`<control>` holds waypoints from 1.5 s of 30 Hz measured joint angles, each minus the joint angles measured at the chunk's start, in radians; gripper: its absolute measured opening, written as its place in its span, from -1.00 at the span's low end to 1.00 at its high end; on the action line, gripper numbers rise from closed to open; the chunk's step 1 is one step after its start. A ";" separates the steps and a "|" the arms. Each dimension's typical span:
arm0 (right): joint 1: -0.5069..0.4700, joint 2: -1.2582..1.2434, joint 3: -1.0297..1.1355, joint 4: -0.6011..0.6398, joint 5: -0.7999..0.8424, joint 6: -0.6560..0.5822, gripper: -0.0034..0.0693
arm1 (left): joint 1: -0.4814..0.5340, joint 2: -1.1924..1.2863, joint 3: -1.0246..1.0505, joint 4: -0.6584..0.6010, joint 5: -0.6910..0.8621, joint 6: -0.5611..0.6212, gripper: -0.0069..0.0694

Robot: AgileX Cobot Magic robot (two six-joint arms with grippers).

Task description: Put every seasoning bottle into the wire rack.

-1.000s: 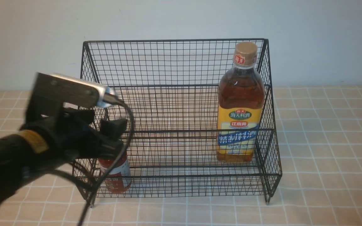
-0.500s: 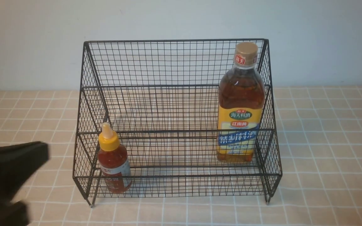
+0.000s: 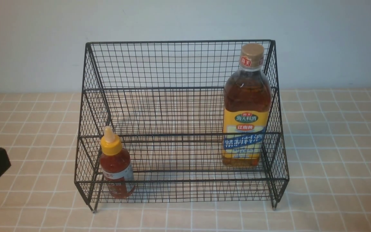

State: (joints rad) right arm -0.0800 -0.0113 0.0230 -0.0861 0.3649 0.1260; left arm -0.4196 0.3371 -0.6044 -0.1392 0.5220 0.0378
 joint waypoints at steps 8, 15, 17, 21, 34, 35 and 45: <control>0.000 0.000 0.000 0.000 0.000 0.000 -0.94 | 0.105 -0.170 0.192 0.063 -0.041 0.034 -0.84; 0.000 0.000 0.000 0.000 0.000 0.000 -0.94 | 0.284 -0.343 0.474 0.102 -0.072 0.035 -0.84; 0.000 0.000 0.000 0.000 0.001 0.000 -0.94 | 0.310 -0.348 0.546 0.111 -0.080 0.035 -0.84; 0.000 -0.001 0.000 0.000 0.001 0.000 -0.94 | 0.316 -0.349 0.622 0.125 -0.099 0.035 -0.84; 0.000 -0.001 0.000 0.000 0.001 0.000 -0.94 | 0.316 -0.349 0.628 0.126 -0.135 0.029 -0.84; 0.000 -0.001 0.000 0.000 0.001 0.000 -0.94 | 0.316 -0.349 0.628 0.126 -0.135 0.029 -0.84; 0.000 -0.001 0.000 0.000 0.001 0.000 -0.94 | 0.316 -0.349 0.628 0.126 -0.135 0.029 -0.84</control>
State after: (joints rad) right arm -0.0800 -0.0120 0.0230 -0.0861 0.3660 0.1260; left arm -0.1038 -0.0116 0.0237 -0.0128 0.3870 0.0664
